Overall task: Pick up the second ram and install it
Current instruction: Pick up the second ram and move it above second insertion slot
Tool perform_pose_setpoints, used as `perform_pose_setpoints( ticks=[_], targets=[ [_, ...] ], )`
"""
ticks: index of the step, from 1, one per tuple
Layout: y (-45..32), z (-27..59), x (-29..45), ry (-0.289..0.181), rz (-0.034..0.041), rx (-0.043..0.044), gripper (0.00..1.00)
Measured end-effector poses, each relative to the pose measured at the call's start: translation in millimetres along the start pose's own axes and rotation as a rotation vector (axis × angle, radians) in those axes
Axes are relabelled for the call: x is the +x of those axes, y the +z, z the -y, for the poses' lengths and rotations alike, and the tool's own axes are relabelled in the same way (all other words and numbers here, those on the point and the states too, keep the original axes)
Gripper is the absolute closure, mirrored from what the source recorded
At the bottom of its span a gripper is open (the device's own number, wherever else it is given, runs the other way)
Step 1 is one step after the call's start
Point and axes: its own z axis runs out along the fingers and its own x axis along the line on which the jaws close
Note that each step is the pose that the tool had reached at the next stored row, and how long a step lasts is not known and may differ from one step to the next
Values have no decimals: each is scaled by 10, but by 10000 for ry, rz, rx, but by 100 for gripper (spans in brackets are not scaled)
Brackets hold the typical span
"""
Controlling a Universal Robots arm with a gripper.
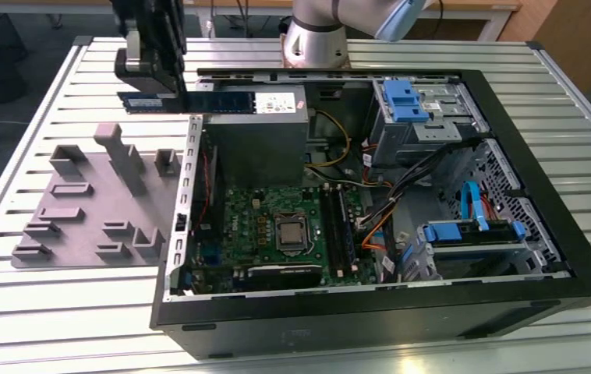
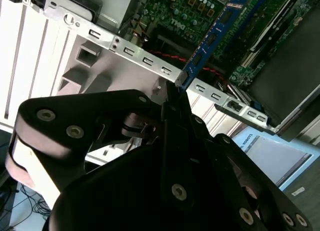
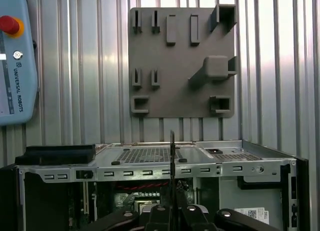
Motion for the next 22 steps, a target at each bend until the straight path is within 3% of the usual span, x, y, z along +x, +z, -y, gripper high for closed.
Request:
perform_pose_setpoints(
  ticks=[14, 22],
  targets=[
    [0, 35, -1, -2, 0, -1, 86],
    [1, 125, -5, -1, 0, -1, 86]
  ],
)
